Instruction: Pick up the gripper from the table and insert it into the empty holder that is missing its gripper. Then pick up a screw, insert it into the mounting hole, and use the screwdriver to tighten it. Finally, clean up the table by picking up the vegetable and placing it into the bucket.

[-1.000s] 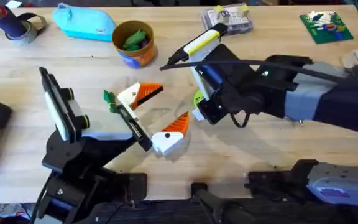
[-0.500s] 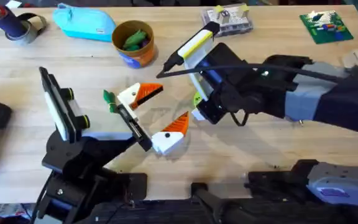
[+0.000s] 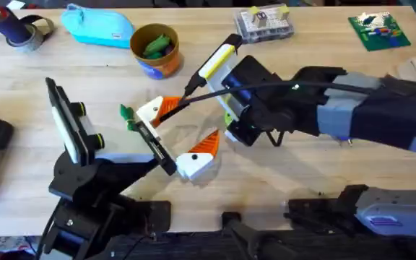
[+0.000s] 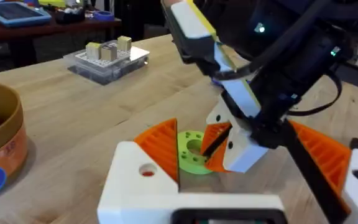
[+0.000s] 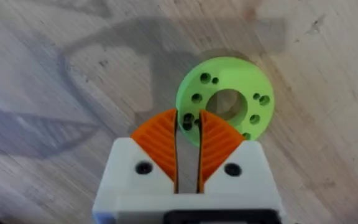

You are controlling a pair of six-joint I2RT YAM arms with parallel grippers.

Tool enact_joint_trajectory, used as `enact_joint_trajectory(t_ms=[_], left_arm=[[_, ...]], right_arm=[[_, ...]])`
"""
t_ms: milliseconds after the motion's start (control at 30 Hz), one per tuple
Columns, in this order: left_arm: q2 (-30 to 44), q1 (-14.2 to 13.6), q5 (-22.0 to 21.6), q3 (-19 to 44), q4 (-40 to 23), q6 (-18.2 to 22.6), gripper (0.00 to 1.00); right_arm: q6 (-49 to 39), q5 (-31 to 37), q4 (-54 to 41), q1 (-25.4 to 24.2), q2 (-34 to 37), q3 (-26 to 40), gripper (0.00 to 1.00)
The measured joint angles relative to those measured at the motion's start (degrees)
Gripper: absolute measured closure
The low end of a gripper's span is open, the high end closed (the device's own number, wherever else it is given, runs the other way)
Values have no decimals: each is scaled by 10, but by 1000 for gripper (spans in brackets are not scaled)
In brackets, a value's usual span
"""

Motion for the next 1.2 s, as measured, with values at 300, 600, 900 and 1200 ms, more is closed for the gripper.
enact_joint_trajectory(t_ms=[300,600,900,1200], left_arm=[[0,0,0,0,0,0,11],[0,0,0,0,0,0,11],[0,0,0,0,0,0,11],[0,0,0,0,0,0,11]], right_arm=[[-2,-2,1,1,0,0,992],[-2,-2,-5,0,0,2,994],[-7,-6,-81,-54,1,94,994],[-44,-27,-215,-83,3,259,994]])
